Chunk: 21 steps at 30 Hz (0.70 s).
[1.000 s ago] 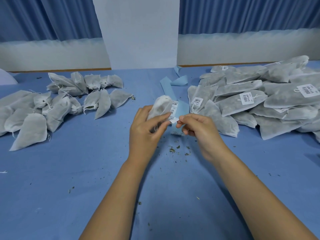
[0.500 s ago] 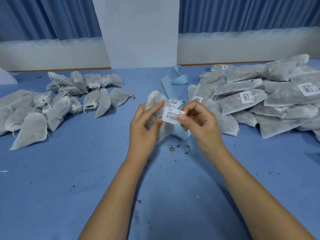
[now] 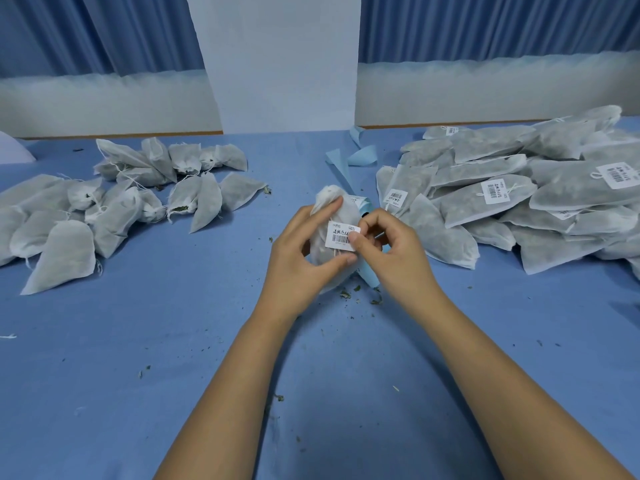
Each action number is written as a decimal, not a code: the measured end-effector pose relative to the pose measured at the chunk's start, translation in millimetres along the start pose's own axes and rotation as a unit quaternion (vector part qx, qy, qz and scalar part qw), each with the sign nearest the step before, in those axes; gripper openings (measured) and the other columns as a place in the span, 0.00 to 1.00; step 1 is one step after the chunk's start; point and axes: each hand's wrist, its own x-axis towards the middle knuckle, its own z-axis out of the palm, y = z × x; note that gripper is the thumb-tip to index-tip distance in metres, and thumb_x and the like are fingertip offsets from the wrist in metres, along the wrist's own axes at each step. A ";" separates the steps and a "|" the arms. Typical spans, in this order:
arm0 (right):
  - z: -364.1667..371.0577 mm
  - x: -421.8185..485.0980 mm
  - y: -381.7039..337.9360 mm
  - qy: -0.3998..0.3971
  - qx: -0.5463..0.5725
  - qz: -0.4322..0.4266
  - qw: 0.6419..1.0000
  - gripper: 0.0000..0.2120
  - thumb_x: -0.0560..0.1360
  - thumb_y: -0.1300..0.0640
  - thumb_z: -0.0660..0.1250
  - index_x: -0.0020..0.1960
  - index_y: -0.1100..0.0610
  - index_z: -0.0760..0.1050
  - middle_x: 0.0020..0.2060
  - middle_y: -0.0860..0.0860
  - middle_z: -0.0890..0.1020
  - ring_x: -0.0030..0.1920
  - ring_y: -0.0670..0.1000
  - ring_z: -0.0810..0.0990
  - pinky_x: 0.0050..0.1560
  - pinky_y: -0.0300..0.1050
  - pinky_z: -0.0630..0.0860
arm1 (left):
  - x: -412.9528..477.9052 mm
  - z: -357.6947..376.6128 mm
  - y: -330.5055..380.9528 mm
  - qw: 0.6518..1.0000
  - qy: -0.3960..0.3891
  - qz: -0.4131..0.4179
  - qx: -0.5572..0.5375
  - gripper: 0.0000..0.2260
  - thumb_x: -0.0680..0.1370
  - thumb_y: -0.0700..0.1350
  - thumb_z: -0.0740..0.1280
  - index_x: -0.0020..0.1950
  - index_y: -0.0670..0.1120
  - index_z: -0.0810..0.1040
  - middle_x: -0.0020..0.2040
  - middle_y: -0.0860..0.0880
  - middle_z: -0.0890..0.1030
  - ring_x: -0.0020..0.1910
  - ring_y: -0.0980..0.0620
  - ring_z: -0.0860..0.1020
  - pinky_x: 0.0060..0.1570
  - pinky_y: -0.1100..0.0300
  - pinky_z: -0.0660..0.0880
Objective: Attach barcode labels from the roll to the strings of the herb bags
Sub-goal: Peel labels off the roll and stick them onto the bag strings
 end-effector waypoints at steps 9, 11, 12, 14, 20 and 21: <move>-6.0 4.2 4.6 0.095 -0.065 0.030 0.993 0.12 0.65 0.54 0.79 0.43 0.58 0.79 0.36 0.50 0.79 0.36 0.45 0.72 0.40 0.37 0.69 | 1.1 -2.9 1.5 0.994 0.103 -0.010 -0.021 0.20 0.75 0.34 0.70 0.60 0.56 0.79 0.45 0.64 0.78 0.40 0.66 0.74 0.42 0.74 0.68; -6.1 4.8 1.8 0.065 0.011 0.021 0.998 0.12 0.67 0.58 0.77 0.47 0.56 0.79 0.41 0.50 0.81 0.41 0.47 0.75 0.45 0.39 0.71 | 1.2 -3.4 2.4 0.995 0.090 -0.013 -0.040 0.21 0.75 0.36 0.71 0.60 0.58 0.79 0.48 0.62 0.79 0.46 0.62 0.76 0.46 0.71 0.71; -4.1 3.8 0.9 0.037 0.028 0.017 0.999 0.11 0.68 0.59 0.76 0.48 0.54 0.79 0.42 0.48 0.82 0.43 0.48 0.76 0.47 0.40 0.72 | 0.9 -3.0 3.7 0.996 0.077 -0.008 -0.043 0.21 0.74 0.36 0.71 0.61 0.59 0.79 0.49 0.62 0.79 0.50 0.61 0.77 0.48 0.70 0.72; 1.4 1.5 0.5 0.006 0.032 0.017 0.999 0.06 0.69 0.59 0.75 0.45 0.58 0.80 0.40 0.52 0.83 0.42 0.52 0.77 0.47 0.46 0.74 | 1.2 -1.2 5.5 0.997 0.060 0.007 -0.038 0.23 0.74 0.37 0.72 0.62 0.60 0.78 0.52 0.62 0.79 0.55 0.60 0.77 0.52 0.69 0.72; -5.0 2.8 -1.8 0.063 0.093 0.051 0.992 0.08 0.73 0.61 0.72 0.35 0.59 0.78 0.30 0.49 0.78 0.34 0.45 0.74 0.37 0.36 0.71 | 14.9 6.3 8.4 0.982 0.120 -0.078 -0.121 0.26 0.74 0.36 0.72 0.68 0.56 0.72 0.31 0.59 0.72 0.34 0.59 0.72 0.42 0.68 0.72; -5.3 2.2 -3.3 0.067 0.099 0.052 0.992 0.08 0.74 0.61 0.71 0.35 0.59 0.78 0.30 0.49 0.78 0.34 0.44 0.74 0.37 0.36 0.71 | 18.2 8.6 8.9 0.980 0.130 -0.093 -0.122 0.24 0.75 0.36 0.72 0.67 0.54 0.73 0.29 0.57 0.70 0.33 0.57 0.70 0.41 0.66 0.71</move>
